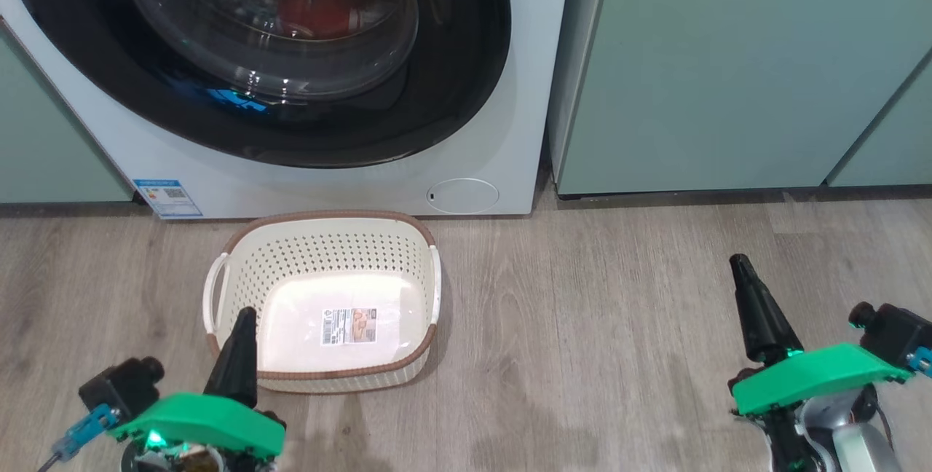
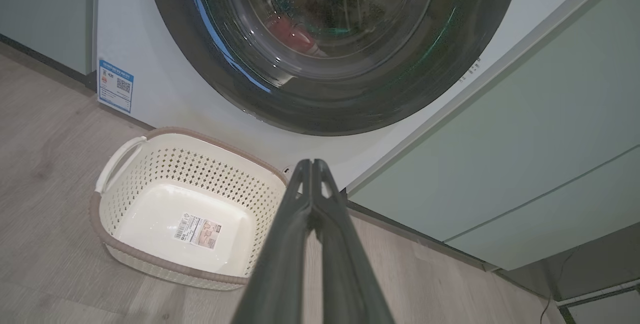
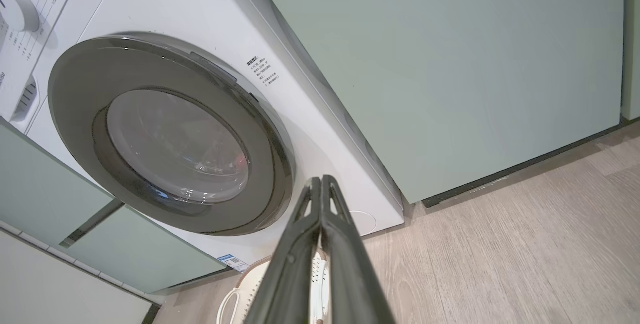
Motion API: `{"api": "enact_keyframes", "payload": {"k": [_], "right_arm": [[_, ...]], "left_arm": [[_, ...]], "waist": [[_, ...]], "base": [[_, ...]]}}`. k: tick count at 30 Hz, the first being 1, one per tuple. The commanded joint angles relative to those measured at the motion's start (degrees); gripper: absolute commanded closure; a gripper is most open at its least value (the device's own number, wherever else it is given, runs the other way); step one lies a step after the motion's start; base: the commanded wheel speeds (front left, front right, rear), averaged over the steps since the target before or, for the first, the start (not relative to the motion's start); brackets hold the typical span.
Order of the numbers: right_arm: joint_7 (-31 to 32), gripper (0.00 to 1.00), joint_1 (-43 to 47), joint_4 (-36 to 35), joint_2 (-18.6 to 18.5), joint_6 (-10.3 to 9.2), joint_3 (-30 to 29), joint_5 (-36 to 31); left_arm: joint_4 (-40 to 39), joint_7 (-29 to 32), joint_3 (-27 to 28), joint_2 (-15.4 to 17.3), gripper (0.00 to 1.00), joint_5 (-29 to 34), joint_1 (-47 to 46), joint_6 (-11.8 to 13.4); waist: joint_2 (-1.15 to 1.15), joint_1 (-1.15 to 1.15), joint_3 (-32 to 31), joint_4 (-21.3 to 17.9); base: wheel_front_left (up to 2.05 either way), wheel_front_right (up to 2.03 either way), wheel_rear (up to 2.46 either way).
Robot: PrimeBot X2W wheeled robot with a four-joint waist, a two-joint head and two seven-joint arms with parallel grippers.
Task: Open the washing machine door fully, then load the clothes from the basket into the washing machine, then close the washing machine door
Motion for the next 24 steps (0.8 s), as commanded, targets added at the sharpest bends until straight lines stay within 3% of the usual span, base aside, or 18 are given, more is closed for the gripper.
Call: {"api": "enact_keyframes", "payload": {"k": [1,24], "right_arm": [[0.28,1.00,-2.95,-1.55,-0.96,0.00,0.05,1.82],[2.34,1.00,-3.99,0.62,-1.17,0.00,-0.62,17.08]], "left_arm": [[-1.42,0.34,1.44,0.25,1.00,-1.62,-3.14,-0.42],[0.76,3.88,3.56,-0.06,1.00,-16.39,-4.98,-1.83]], "waist": [[0.00,0.00,-0.03,0.03],[0.00,0.00,-0.60,0.60]], "base": [[0.00,0.00,0.00],[0.00,0.00,0.00]]}}
